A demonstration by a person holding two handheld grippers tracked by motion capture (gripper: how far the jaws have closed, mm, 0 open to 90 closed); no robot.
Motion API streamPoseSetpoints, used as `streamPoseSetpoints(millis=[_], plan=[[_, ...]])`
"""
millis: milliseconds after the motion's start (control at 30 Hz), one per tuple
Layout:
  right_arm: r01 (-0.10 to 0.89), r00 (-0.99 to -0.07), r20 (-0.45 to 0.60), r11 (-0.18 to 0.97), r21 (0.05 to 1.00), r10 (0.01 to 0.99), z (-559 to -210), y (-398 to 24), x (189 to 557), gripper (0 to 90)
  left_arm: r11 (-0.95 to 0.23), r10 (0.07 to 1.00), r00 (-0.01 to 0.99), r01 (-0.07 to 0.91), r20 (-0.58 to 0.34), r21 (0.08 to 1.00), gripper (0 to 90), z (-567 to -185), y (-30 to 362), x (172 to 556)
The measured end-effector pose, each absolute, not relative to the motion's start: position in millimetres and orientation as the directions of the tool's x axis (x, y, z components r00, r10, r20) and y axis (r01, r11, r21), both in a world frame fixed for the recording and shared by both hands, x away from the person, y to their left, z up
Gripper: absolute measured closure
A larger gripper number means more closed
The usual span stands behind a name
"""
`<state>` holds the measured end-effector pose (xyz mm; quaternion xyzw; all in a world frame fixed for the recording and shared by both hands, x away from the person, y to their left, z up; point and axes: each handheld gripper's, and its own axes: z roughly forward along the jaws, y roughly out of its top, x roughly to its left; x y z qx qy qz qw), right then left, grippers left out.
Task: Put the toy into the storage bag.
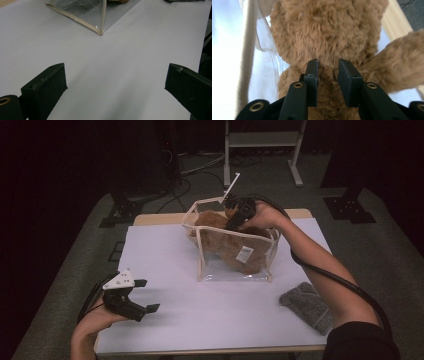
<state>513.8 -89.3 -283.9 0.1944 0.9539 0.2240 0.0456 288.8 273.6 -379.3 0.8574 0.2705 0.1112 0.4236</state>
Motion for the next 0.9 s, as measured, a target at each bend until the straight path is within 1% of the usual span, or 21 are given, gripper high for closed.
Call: streamPoseSetpoints(millis=[67,133,233,467,533,667,700,767,800,833,900], plan=[[0.357,-0.918,0.002,0.823,0.442,0.397,-285.2,-89.5,513.2,71.1,-0.496,0.558,0.829,0.370,-0.038,0.785,2.7,-379.4,273.6,288.9],[0.344,-0.922,-0.022,0.846,0.408,0.386,-290.8,-88.5,510.6,72.5,-0.497,0.556,0.830,0.369,-0.038,0.786,2.7,-379.4,273.2,289.0],[0.352,-0.922,-0.017,0.856,0.378,0.387,-300.2,-89.5,509.4,73.4,-0.499,0.555,0.831,0.368,-0.037,0.784,2.7,-379.3,273.5,288.3],[0.369,-0.917,-0.001,0.849,0.377,0.399,-309.3,-94.5,508.5,74.7,-0.502,0.553,0.833,0.368,-0.036,0.782,2.7,-379.5,273.8,288.1],[0.366,-0.918,0.003,0.846,0.388,0.396,-308.2,-95.4,508.5,74.5,-0.504,0.551,0.834,0.367,-0.036,0.782,2.7,-379.3,273.2,288.2],[0.368,-0.917,0.038,0.803,0.469,0.398,-293.6,-99.9,508.7,70.6,-0.500,0.553,0.833,0.366,-0.035,0.785,2.7,-379.3,272.6,288.9],[0.368,-0.917,0.038,0.803,0.469,0.398,-293.6,-99.9,508.7,70.6,-0.500,0.553,0.833,0.366,-0.035,0.785,2.7,-379.3,272.6,288.9],[0.378,-0.912,0.053,0.783,0.494,0.407,-282.6,-104.5,506.7,67.0,-0.503,0.550,0.834,0.367,-0.038,0.782,2.7,-379.9,271.3,289.3],[0.378,-0.912,0.053,0.783,0.494,0.407,-282.6,-104.5,506.7,67.0,-0.503,0.550,0.834,0.367,-0.038,0.782,2.7,-379.9,271.3,289.3],[0.372,-0.912,0.050,0.773,0.514,0.406,-278.0,-108.1,505.6,64.6,-0.506,0.548,0.836,0.366,-0.037,0.781,2.7,-380.0,271.0,289.6],[0.375,-0.911,0.054,0.765,0.524,0.410,-275.8,-110.4,504.8,63.4,-0.505,0.548,0.836,0.366,-0.037,0.781,2.7,-380.1,270.1,289.6]])
